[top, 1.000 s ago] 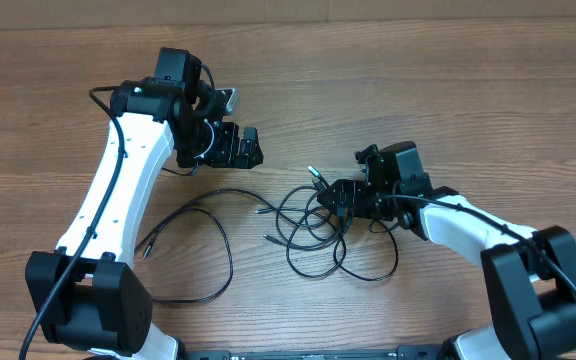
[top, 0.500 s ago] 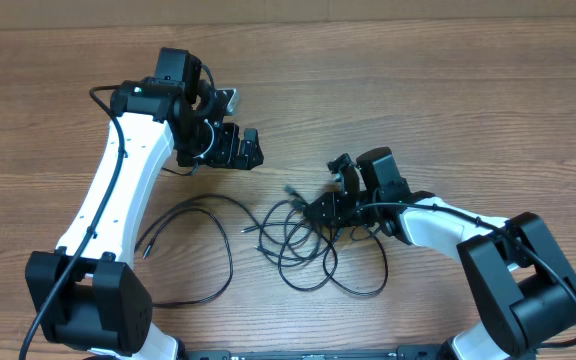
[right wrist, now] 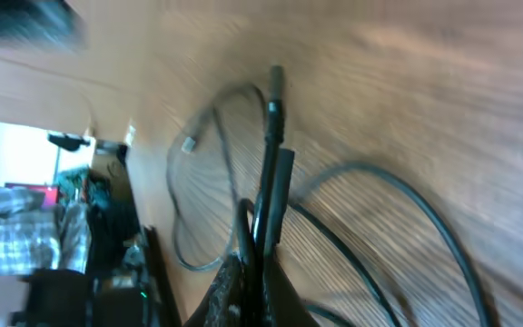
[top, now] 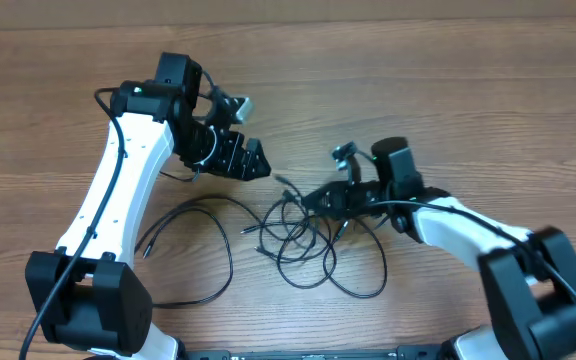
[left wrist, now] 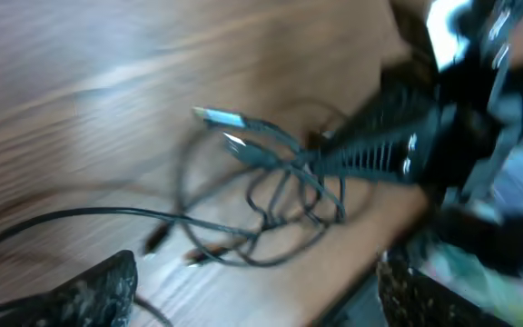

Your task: Untangle cables

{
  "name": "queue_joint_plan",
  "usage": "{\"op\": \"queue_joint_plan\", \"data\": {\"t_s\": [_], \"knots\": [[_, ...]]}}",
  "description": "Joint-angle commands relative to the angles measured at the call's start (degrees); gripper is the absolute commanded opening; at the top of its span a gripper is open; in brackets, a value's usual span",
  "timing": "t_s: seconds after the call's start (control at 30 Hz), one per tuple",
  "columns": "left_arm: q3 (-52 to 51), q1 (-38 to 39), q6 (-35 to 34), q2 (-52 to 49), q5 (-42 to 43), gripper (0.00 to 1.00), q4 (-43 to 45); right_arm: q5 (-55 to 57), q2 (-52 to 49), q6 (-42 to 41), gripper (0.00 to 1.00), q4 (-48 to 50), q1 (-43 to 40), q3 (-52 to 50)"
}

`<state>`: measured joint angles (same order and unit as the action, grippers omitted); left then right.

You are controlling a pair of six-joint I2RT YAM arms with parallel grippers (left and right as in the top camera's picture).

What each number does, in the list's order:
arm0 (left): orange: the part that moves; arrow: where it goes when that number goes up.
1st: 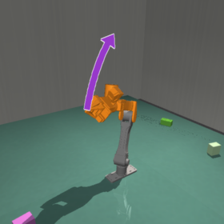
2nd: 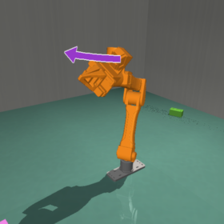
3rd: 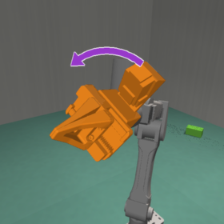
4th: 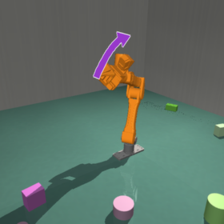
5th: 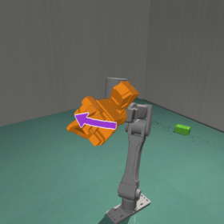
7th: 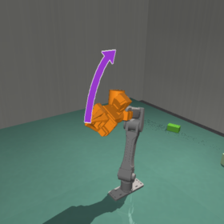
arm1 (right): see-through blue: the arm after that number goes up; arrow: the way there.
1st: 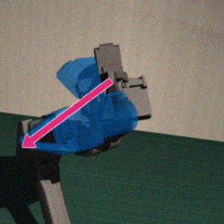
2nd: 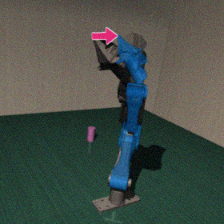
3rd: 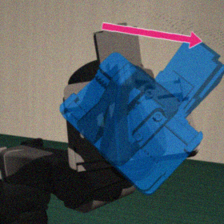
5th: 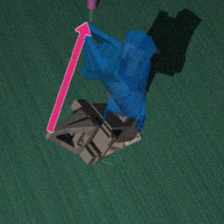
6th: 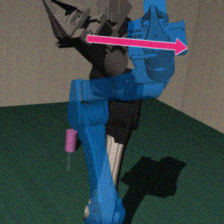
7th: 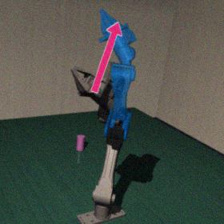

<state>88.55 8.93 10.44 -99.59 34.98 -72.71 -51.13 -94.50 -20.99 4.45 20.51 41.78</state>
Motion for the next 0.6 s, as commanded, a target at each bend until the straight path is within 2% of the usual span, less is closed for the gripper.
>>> {"op": "queue_joint_plan", "data": {"t_s": [0.0,0.27,0.43,0.57], "knots": [[-0.4,0.2,12.2,0.2,11.3,0.84,-2.2,-2.5,7.5,-0.5,0.04,0.7,-2.0,2.0],[-0.4,0.2,13.0,0.2,18.8,0.89,-2.4,0.5,20.3,-6.4,0.04,0.8,-6.8,2.3],[-0.4,1.1,19.5,0.2,26.5,0.9,-2.4,0.4,24.7,-10.6,0.04,0.9,-8.2,2.3],[-0.4,3.9,25.2,0.2,28.0,0.93,-2.2,-0.6,27.3,-12.8,0.04,2.3,-8.2,2.3]]}}
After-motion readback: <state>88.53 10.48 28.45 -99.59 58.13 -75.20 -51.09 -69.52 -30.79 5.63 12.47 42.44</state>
